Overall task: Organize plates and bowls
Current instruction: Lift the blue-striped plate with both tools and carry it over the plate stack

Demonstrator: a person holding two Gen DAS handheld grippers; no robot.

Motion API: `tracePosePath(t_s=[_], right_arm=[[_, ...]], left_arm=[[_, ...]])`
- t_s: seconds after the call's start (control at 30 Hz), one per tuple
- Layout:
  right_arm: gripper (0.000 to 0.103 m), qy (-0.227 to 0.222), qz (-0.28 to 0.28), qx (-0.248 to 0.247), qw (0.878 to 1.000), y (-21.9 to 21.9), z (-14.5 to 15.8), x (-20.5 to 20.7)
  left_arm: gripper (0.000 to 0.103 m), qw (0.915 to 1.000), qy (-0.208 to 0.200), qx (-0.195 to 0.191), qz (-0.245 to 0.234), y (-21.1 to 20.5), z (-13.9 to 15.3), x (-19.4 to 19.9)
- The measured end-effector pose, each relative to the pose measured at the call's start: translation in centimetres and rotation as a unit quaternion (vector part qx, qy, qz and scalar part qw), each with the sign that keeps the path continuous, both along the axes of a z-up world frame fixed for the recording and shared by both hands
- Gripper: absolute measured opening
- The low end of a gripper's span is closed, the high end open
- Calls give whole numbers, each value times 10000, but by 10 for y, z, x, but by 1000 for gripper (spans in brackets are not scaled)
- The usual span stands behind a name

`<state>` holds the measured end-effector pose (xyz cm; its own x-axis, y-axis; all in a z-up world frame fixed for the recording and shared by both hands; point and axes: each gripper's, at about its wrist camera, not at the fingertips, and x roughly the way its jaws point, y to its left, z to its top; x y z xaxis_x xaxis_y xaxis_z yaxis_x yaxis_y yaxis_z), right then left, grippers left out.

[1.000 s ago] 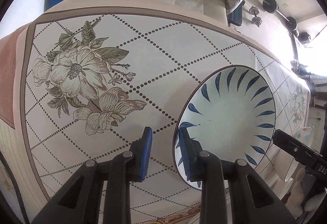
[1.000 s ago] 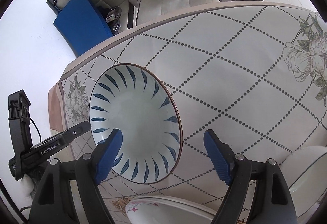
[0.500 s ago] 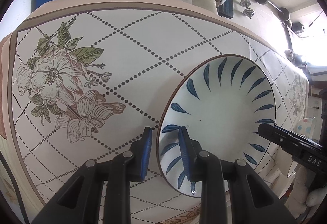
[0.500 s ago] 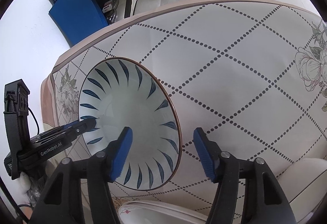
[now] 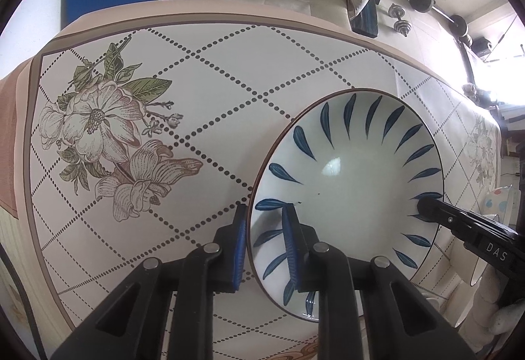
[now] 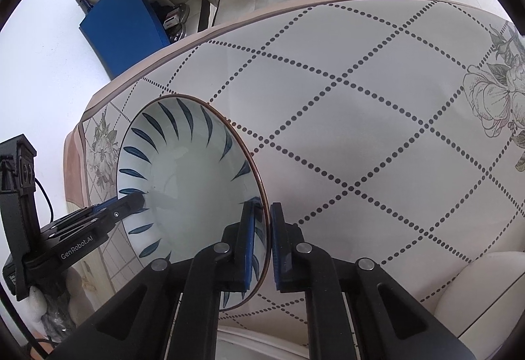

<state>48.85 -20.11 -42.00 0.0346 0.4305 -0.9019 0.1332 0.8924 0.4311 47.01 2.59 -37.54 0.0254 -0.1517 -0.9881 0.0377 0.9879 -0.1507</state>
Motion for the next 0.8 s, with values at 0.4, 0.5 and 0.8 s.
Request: tracePosePath(t_s=[0.4, 0.5, 0.8], right_arm=[[10, -72, -67, 108, 9999, -7, 12, -10], [10, -129, -98, 142, 9998, -10, 20, -13], [10, -390, -122, 214, 9989, -17, 59, -34]], left_arm=[[18, 9995, -303, -14, -41, 4, 31, -7], [18, 9993, -371, -62, -48, 6, 42, -10], [18, 9974, -703, -115, -147, 5, 86, -36]])
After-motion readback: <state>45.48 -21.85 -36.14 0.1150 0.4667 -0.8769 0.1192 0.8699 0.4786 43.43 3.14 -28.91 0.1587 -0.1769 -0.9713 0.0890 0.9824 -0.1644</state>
